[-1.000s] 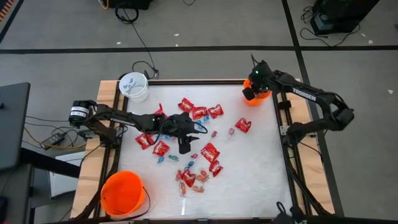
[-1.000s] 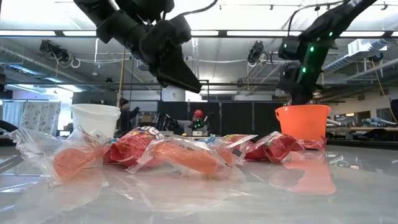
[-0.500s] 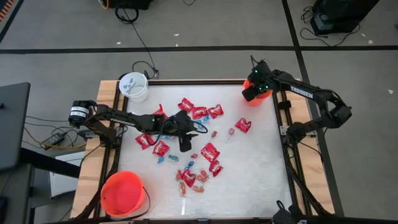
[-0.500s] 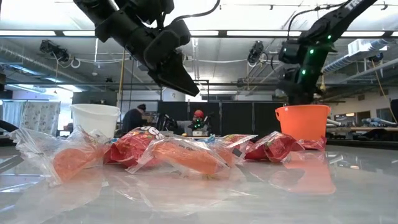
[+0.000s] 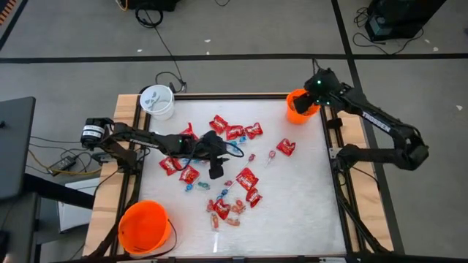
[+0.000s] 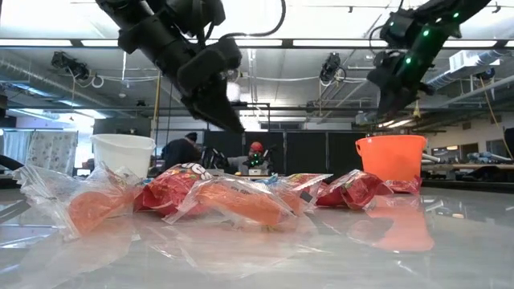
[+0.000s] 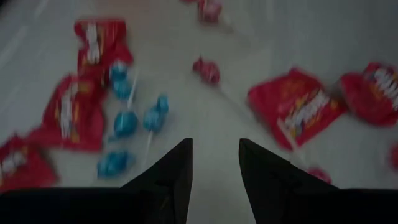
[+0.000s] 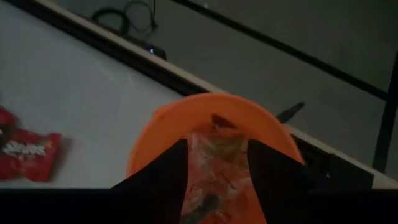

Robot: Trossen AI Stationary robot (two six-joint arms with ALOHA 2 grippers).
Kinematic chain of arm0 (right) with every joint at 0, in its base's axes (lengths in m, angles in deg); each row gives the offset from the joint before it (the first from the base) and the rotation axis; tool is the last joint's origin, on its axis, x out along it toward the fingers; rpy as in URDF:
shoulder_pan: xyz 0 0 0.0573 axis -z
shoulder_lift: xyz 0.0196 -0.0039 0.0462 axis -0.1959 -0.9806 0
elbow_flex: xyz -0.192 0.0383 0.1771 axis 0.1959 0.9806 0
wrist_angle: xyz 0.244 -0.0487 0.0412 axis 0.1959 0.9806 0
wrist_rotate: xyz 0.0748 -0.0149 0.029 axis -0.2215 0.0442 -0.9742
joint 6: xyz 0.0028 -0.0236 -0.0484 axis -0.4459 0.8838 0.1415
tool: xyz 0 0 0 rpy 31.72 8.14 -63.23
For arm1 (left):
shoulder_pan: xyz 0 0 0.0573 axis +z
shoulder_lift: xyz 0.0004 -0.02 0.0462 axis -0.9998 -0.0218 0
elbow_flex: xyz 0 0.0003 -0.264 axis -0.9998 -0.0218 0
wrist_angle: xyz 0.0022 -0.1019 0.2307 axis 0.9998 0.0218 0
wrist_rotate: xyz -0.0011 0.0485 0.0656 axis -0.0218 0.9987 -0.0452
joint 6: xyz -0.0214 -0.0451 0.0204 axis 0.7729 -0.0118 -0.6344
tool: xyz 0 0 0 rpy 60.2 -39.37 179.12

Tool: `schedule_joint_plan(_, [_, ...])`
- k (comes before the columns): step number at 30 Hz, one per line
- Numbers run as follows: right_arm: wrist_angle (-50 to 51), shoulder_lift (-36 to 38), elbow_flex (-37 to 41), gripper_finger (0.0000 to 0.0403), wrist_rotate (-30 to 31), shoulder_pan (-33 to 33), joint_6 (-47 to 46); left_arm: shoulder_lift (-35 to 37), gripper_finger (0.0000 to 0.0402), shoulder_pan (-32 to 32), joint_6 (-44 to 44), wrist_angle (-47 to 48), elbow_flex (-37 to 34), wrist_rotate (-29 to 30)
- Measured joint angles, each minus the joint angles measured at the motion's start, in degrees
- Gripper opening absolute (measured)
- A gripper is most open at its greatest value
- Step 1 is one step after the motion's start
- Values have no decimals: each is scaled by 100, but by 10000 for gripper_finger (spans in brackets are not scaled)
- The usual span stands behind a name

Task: Sort candy by brand, put in halloween buckets
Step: Put the blue gummy into the top orange bucket

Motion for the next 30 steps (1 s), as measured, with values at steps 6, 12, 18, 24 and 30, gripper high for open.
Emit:
schedule_joint_plan(6, [1,336,2,177,-512,-446,-201,2,137,-2,306,1062,181,-49])
schedule_joint_plan(12, [-760,511,513,177,-484,-1364,-431,8,137,-224,574,1371,-115,-605])
schedule_joint_plan(18, [-1963,481,1352,177,-488,-2053,-432,7,137,-783,839,1490,-352,-847])
schedule_joint_plan(24, [-2148,465,1412,177,-796,-2118,-169,7,136,-1322,404,1607,-350,-1103])
schedule_joint_plan(30, [-2441,467,1411,177,-1069,-2169,-269,-281,127,-1564,-3,1661,-514,-314])
